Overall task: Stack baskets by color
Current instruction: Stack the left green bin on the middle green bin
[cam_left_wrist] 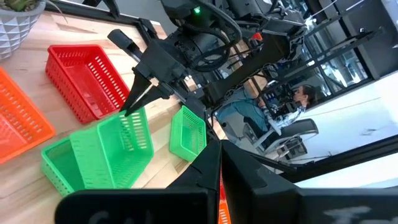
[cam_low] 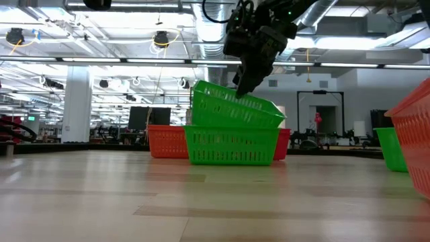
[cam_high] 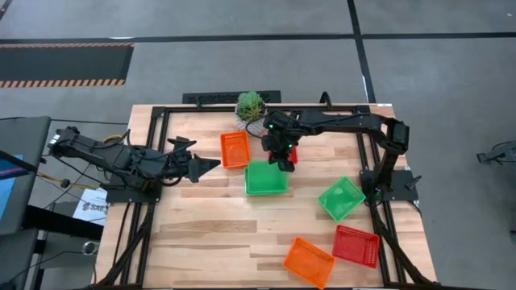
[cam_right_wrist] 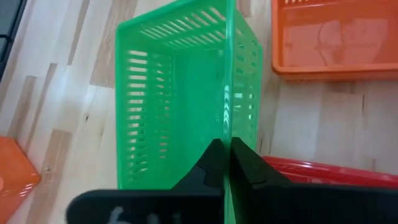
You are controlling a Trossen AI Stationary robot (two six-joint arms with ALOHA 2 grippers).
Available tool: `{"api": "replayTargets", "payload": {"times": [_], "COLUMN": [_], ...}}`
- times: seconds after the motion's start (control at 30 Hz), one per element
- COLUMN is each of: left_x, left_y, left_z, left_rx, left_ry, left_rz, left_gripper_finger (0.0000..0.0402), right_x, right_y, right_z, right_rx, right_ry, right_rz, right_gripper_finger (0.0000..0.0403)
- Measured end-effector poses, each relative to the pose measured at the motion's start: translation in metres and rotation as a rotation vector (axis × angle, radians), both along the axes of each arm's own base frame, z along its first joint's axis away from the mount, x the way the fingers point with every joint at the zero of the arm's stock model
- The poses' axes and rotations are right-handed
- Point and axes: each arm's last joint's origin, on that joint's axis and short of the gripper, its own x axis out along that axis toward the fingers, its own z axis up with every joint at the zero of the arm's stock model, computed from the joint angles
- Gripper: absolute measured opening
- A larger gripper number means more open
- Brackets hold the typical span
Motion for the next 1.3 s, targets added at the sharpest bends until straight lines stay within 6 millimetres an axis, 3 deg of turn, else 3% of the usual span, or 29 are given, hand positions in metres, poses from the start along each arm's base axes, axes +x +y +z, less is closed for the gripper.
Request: {"api": "replayTargets", "payload": {"times": [0.23, 0.5, 0.73, 0.93, 1.3], "left_x": [0.000, 0.000, 0.000, 0.000, -0.001], "left_y": [0.000, 0.000, 0.000, 0.000, 0.000], "left_z": [0.000, -0.001, -0.001, -0.001, -0.003], "left_rx": [0.002, 0.003, 0.004, 0.004, 0.003], "left_ry": [0.004, 0.008, 0.012, 0.012, 0.031], "left_rz": [0.000, 0.001, 0.001, 0.001, 0.003], "left_gripper_finger": [0.0000, 0.0000, 0.0000, 0.0000, 0.0000], "right_x": [0.001, 0.002, 0.005, 0.011, 0.029], "right_y": [0.000, -0.001, -0.003, 0.009, 0.008], "right_z": [0.001, 0.001, 0.013, 0.023, -0.029], "right_rx": [-0.008, -0.015, -0.014, -0.028, 0.009], "right_ry": [-0.014, -0.028, -0.046, -0.085, 0.057], "right_rz": [0.005, 0.004, -0.018, 0.025, 0.033], "right_gripper_finger": [0.0071, 0.0100, 0.0108, 0.0093, 0.0066]}}
